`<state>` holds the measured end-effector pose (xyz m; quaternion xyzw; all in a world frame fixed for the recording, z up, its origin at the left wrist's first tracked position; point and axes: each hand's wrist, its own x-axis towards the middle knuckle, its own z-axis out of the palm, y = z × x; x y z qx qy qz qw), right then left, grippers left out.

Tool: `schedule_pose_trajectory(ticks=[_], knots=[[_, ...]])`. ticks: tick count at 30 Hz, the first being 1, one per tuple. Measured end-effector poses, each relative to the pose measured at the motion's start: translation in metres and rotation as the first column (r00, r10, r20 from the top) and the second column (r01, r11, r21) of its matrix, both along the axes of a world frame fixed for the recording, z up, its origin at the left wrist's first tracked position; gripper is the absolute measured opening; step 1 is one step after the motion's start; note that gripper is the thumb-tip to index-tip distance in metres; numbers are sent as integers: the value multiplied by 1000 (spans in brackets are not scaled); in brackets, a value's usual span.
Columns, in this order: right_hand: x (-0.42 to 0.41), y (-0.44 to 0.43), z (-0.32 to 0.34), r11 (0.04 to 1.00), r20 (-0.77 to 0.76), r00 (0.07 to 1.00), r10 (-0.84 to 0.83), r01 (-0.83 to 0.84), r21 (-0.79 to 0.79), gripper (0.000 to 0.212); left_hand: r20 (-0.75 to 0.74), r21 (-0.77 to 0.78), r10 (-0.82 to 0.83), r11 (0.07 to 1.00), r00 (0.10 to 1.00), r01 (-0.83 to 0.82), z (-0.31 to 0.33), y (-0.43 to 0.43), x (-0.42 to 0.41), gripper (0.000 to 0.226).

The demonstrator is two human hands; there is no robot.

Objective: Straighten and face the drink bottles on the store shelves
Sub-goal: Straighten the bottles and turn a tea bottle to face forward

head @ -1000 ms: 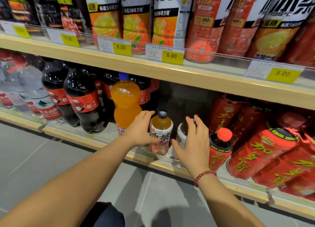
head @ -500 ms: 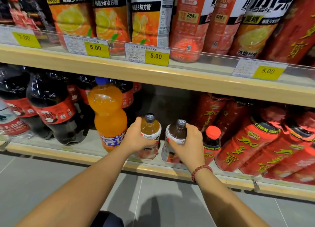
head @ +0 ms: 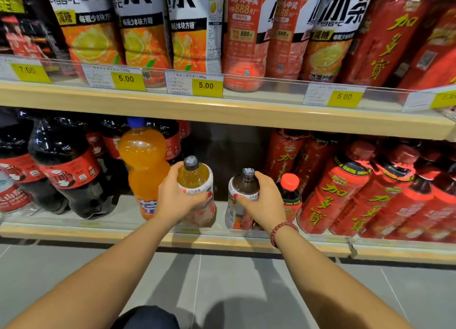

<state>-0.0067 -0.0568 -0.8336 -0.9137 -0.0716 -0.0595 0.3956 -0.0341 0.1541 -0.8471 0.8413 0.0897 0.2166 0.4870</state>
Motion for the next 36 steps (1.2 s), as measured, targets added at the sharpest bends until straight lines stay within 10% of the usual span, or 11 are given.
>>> schedule_pose_trajectory(ticks=[8,14,22,36], knots=[[-22,-12,69,987,373,928,-23,-38,156,41,141,34,-176,984,974,173,67,5,-30,85],[-10,-36,137,975,748,628,-216,98,199,22,199,10,-265,963,944,268,116,-3,-43,76],[36,-76,179,910,618,753,-227,390,-141,54,332,-71,-349,917,876,392,187,-27,-35,76],[50,-98,187,914,670,737,-89,328,-239,46,486,-106,-341,891,805,441,295,-84,-7,81]])
